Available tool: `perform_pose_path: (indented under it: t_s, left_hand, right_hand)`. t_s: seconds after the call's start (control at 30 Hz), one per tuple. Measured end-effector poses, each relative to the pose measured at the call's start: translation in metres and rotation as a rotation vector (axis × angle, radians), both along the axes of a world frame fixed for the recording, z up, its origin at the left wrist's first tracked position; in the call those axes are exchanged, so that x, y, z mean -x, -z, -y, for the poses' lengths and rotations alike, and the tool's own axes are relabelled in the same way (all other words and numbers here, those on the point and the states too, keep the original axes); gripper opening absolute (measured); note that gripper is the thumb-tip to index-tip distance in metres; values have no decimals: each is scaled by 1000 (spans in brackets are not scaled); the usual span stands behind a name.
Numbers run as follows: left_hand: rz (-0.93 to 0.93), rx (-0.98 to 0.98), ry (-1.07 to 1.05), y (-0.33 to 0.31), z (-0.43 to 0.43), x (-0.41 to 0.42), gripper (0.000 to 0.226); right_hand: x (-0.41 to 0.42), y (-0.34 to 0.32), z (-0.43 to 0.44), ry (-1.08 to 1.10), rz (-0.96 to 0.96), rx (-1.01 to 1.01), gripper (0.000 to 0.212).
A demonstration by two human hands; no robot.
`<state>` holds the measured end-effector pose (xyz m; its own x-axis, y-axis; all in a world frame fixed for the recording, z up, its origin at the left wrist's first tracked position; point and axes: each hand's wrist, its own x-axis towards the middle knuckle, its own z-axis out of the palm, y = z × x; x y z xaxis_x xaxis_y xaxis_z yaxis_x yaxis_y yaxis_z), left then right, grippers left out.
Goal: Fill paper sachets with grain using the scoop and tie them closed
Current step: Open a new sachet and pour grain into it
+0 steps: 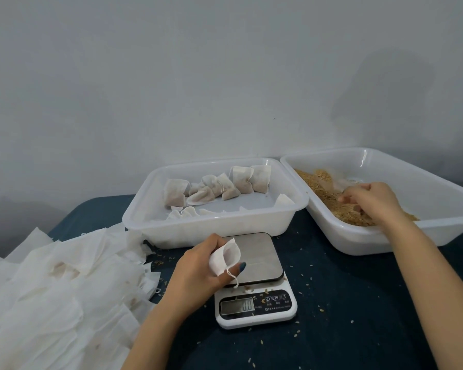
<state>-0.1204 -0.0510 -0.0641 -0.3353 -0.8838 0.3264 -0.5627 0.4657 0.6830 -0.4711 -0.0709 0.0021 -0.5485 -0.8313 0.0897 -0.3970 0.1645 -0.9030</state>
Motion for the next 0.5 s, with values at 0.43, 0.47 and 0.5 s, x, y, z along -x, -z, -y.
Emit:
perform_pose_path:
  t_s: [0.43, 0.47, 0.5]
  left_hand:
    - [-219, -38, -21, -2, 2, -3, 36]
    - [-217, -42, -32, -2, 3, -5, 36]
    - [-210, -44, -45, -2, 4, -6, 35]
  right_hand:
    - [-20, -12, -34, -305, 312, 320, 9]
    - [-21, -13, -37, -377, 308, 291, 21]
    - [-22, -13, -39, -445, 297, 255, 31]
